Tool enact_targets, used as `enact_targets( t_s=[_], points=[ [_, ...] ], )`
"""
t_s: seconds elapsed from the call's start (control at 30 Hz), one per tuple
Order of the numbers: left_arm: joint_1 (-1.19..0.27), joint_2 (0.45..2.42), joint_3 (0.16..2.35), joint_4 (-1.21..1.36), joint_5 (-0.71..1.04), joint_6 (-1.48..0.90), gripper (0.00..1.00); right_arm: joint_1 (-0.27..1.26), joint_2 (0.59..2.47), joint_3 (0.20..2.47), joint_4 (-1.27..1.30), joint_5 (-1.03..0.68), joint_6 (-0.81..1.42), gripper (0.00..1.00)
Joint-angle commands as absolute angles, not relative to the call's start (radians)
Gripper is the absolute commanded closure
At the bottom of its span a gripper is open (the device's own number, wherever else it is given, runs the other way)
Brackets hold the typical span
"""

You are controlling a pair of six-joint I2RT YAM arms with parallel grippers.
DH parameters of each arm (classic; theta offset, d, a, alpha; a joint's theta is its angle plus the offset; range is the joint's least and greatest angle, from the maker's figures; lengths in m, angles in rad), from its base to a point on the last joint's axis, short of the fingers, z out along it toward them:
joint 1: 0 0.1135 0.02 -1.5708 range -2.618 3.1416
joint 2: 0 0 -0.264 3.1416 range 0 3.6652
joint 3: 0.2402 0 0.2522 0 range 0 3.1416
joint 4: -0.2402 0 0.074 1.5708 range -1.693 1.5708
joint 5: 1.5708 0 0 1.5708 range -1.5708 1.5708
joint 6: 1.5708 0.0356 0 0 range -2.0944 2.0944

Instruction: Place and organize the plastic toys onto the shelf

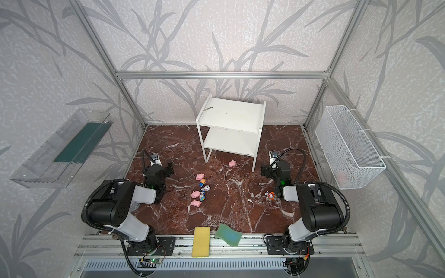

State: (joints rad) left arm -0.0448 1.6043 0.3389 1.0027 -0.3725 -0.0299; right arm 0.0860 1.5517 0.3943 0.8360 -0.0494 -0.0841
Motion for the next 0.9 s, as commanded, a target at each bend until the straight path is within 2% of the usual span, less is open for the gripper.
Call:
enact_targets(
  t_s=[0.0,0.87],
  points=[
    [-0.041,1.584,0.359,1.008,-0.373,-0.038,0.01,0.089,1.543,0.408,0.839,-0.038,-0.095,0.01],
    [-0.072,1.549,0.306,1.098,-0.415,-0.005,0.01,0.089,1.544,0.408,0.839,-0.038,-0.095,0.01]
  ],
)
